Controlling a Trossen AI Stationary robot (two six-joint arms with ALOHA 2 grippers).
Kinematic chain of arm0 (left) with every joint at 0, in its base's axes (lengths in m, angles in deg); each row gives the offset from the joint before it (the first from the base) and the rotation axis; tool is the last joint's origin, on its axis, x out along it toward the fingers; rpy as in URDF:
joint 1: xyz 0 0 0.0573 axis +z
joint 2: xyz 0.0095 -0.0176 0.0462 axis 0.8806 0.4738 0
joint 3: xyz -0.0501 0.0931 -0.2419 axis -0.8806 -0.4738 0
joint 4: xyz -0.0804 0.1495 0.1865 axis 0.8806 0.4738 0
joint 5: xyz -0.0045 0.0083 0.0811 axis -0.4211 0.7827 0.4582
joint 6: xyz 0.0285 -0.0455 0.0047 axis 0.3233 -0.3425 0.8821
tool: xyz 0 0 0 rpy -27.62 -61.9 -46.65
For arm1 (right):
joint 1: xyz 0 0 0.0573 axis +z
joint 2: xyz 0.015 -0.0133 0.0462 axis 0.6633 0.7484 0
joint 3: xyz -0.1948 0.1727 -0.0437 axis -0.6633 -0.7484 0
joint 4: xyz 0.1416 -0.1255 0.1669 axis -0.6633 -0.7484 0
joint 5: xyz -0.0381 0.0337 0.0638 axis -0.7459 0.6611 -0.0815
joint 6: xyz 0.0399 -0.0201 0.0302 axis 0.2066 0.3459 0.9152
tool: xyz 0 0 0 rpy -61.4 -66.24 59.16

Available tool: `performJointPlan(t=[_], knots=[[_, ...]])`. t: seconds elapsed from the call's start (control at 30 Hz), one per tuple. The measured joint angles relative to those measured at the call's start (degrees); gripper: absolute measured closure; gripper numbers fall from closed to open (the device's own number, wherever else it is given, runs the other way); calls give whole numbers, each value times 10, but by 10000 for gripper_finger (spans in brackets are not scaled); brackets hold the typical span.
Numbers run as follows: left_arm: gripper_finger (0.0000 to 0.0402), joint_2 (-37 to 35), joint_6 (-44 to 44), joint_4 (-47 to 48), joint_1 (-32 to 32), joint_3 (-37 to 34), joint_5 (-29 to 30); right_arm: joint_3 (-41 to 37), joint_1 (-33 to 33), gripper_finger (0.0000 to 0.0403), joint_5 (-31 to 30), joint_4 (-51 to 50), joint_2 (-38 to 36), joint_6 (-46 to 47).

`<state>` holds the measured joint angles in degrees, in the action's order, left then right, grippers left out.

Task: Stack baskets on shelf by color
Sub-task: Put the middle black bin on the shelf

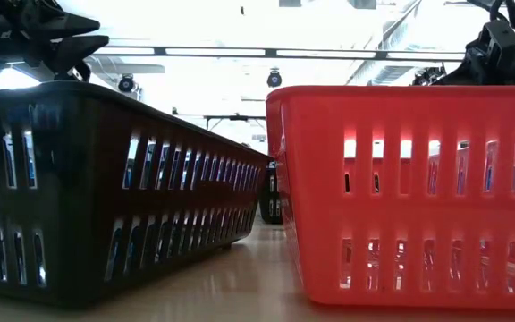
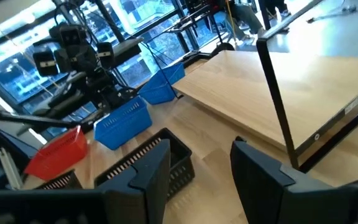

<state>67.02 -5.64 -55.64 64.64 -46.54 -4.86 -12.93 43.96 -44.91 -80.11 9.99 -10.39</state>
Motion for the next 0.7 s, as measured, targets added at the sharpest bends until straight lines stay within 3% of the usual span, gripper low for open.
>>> performJointPlan(t=[0.43,0.7], knots=[[312,0,0,0,0,0,0,0,0,249,16,8,0,104],[312,0,0,0,0,0,0,0,0,249,25,136,0,87]])
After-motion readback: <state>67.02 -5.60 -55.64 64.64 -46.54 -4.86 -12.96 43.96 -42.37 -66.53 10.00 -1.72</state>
